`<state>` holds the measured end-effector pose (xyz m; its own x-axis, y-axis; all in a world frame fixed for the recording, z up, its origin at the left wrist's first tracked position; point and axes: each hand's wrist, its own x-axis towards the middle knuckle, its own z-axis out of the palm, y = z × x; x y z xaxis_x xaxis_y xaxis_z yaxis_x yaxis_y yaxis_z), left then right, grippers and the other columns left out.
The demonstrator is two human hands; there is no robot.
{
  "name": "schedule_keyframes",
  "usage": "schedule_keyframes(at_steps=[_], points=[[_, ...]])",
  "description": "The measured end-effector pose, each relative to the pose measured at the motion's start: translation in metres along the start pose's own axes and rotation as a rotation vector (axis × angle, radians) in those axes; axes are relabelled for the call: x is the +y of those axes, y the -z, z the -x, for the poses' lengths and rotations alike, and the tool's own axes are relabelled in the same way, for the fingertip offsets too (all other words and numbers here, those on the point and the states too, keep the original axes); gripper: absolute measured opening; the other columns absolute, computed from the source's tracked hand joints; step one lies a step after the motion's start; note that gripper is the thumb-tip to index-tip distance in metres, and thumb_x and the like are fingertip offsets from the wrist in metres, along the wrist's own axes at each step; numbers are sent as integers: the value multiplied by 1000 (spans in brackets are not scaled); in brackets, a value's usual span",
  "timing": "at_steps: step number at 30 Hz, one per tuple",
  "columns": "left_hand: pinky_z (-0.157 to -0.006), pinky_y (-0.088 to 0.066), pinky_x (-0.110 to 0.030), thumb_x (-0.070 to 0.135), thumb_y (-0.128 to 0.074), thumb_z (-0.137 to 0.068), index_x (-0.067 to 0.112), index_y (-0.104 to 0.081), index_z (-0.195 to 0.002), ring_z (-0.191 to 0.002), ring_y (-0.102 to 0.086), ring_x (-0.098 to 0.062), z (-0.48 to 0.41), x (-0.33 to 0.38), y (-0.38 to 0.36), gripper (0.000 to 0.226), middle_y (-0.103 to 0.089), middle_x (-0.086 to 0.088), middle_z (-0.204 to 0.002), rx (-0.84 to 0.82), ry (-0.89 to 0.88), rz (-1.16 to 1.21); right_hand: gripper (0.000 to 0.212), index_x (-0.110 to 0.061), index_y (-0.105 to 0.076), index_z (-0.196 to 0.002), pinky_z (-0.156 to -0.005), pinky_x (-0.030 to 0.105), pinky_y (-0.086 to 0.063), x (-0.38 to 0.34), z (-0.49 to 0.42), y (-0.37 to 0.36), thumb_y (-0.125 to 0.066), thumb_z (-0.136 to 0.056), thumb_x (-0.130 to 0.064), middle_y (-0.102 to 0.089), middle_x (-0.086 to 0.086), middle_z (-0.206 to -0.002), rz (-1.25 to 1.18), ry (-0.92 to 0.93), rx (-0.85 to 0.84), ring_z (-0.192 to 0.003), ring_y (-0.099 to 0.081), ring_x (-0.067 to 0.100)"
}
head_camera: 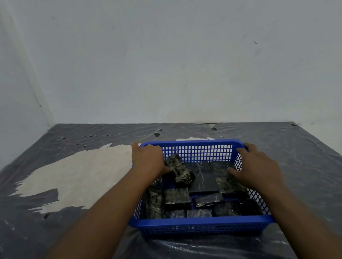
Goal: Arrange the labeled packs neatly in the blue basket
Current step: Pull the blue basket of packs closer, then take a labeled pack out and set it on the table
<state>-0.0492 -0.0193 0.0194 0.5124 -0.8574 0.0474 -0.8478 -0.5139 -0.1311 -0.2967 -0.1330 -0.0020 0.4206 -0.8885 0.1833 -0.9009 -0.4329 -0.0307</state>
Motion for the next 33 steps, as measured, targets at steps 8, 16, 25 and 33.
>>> schedule_keyframes(at_steps=[8, 16, 25, 33], points=[[-90, -31, -41, 39, -60, -86, 21, -46, -70, -72, -51, -20, 6, -7, 15, 27, -48, 4, -66, 52, 89, 155, 81, -22, -41, -150, -87, 42, -56, 3, -4, -5, -64, -83, -62, -31, 2, -160, -22, -2, 14, -122, -58, 26], [-99, -45, -48, 34, -47, -97, 24, -71, -118, -107, -61, -28, 18, -47, 29, 33, -70, -4, -116, -27, 74, 686, 76, -31, -40, -147, -116, 67, -13, -17, -11, 15, -61, -85, -68, -27, 6, -163, -46, 56, 72, -151, -16, 34], [-77, -45, -37, 29, -46, -101, 17, -76, -97, -89, -66, -36, 40, -51, 24, 32, -73, -20, -99, -53, -18, 1008, 81, -35, -31, -155, -119, 39, -31, -117, -9, 43, -75, -88, -36, -33, -9, -162, -653, 683, -138, -146, -32, 13], [-89, -54, -43, 45, -59, -93, 27, -69, -117, -90, -72, -16, 43, -59, 28, 32, -77, 0, -99, -32, -71, 1071, 82, -29, -37, -154, -99, 24, -37, -131, -23, 52, -80, -84, -29, -52, -3, -147, -422, 864, -166, -126, -47, 15]])
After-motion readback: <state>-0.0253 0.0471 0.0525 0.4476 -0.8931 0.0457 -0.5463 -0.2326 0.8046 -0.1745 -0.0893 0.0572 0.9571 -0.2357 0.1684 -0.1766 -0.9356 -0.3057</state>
